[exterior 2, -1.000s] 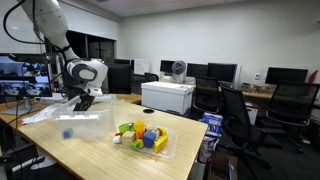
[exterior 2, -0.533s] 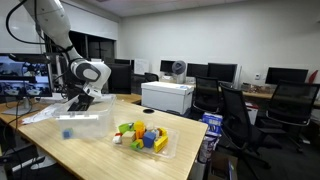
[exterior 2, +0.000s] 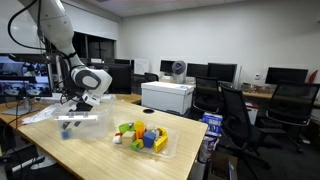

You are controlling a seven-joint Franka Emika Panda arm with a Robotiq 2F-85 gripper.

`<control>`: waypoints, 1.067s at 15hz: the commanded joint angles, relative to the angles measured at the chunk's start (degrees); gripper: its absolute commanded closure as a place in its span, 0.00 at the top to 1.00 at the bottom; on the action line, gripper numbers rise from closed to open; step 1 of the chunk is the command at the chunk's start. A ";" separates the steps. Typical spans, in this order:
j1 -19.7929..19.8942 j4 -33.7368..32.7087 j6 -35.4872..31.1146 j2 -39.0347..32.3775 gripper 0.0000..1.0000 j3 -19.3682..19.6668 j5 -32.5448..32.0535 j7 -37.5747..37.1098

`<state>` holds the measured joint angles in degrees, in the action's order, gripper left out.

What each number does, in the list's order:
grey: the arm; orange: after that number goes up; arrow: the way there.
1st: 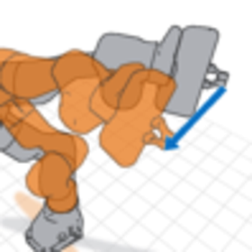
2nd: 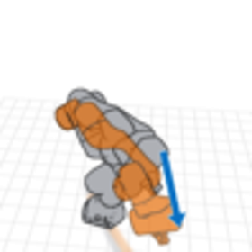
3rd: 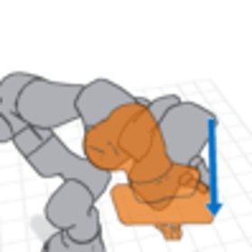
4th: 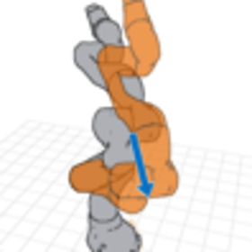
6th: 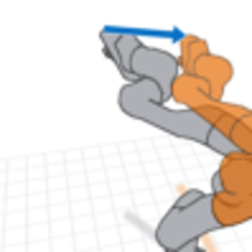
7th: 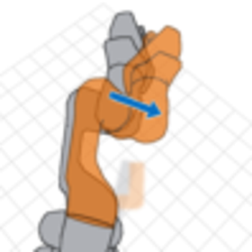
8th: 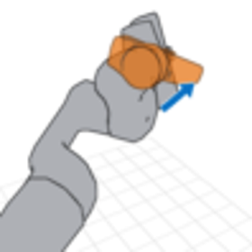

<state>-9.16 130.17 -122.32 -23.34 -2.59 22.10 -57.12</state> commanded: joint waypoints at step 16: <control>-0.35 -10.29 -9.45 -3.50 1.00 -0.83 -4.38 11.09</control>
<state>-9.27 122.66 -131.53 -25.49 -3.78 19.55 -47.94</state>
